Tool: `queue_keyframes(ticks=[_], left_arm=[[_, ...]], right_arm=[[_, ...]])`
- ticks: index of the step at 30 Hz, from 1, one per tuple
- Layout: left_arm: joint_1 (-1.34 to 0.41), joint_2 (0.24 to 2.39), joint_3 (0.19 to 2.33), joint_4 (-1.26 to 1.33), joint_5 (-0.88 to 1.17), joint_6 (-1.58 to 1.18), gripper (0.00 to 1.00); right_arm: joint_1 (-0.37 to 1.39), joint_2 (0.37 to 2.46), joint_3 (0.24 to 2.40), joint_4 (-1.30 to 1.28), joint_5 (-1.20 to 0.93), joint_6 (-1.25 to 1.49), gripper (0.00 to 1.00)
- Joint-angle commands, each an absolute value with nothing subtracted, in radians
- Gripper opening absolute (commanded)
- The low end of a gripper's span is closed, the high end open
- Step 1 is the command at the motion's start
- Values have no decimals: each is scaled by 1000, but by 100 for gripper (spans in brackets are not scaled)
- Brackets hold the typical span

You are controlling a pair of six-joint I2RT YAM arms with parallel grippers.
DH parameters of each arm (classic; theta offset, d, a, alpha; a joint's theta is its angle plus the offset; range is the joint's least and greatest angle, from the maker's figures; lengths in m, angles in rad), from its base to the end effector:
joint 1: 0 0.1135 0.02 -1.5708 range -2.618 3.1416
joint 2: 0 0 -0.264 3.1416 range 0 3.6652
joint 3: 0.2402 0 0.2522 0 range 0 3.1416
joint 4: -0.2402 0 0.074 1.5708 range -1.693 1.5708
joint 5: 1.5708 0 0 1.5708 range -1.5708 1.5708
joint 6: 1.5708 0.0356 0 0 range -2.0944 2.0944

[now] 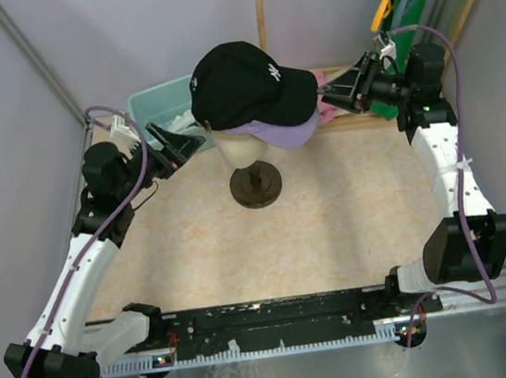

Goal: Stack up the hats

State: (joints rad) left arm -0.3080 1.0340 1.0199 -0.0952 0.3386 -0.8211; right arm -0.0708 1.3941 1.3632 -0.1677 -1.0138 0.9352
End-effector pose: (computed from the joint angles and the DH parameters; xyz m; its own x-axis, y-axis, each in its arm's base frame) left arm 0.2229 -0.0833 0.3852 -0.5104 -0.5621 -0.6508 0.3332 0.5685 -0.7522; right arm 0.3126 0.0081 0.4075 -0.7547 0.4800 -0.4472 -0.3122 0.3368 0.8883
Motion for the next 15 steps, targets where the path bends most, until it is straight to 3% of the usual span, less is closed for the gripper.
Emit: queue_keyframes(ticks=[1, 7, 15], left_arm=[[-311, 1021, 1039, -110, 353, -792, 96], [-313, 1035, 1056, -113, 363, -779, 95], [-317, 1040, 1021, -90, 392, -794, 94]], right_arm=[[-90, 1382, 1403, -11, -1022, 1005, 45], [-92, 1379, 1314, 274, -1054, 1252, 44], [-44, 1347, 1258, 192, -1029, 1214, 44]])
